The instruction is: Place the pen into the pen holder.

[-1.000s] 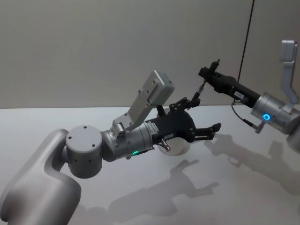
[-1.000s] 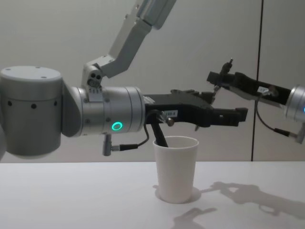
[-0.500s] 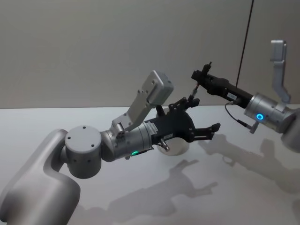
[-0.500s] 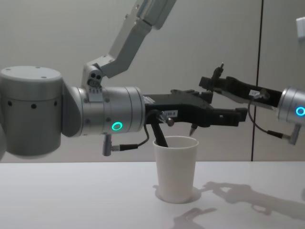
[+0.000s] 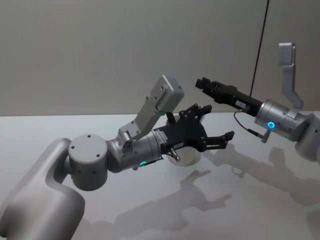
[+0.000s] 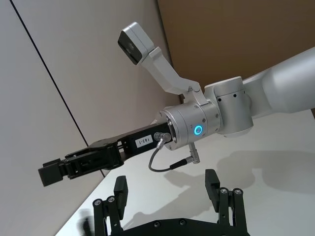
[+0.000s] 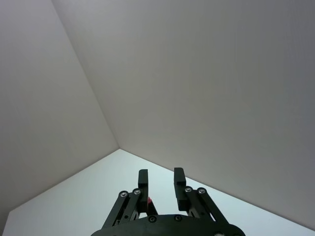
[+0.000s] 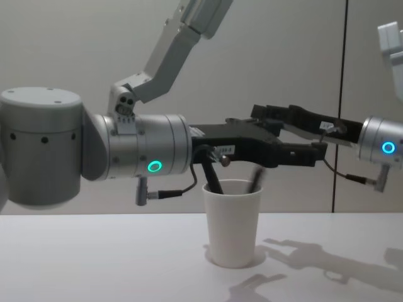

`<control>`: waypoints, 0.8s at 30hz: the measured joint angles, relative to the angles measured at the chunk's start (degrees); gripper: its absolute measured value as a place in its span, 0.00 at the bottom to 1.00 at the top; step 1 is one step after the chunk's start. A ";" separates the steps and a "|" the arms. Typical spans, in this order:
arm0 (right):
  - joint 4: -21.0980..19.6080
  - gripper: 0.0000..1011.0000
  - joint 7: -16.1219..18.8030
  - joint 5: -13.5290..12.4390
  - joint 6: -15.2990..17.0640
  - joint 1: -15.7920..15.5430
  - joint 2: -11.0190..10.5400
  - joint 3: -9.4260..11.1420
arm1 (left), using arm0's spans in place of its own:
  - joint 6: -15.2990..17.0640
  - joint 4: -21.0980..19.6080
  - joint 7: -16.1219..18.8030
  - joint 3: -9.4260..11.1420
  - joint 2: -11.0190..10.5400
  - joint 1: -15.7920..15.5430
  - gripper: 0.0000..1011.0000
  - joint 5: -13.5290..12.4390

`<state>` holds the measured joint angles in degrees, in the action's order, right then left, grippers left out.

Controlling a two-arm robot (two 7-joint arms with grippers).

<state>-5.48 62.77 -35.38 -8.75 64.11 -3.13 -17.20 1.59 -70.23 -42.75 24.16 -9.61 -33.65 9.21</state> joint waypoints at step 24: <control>1.09 0.98 -0.28 2.06 -0.93 0.85 -0.23 1.48 | 0.00 0.00 0.00 0.00 0.00 0.00 0.99 0.00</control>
<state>-4.39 62.49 -33.32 -9.68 64.97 -3.36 -15.72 1.59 -70.23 -42.75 24.16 -9.61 -33.65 9.22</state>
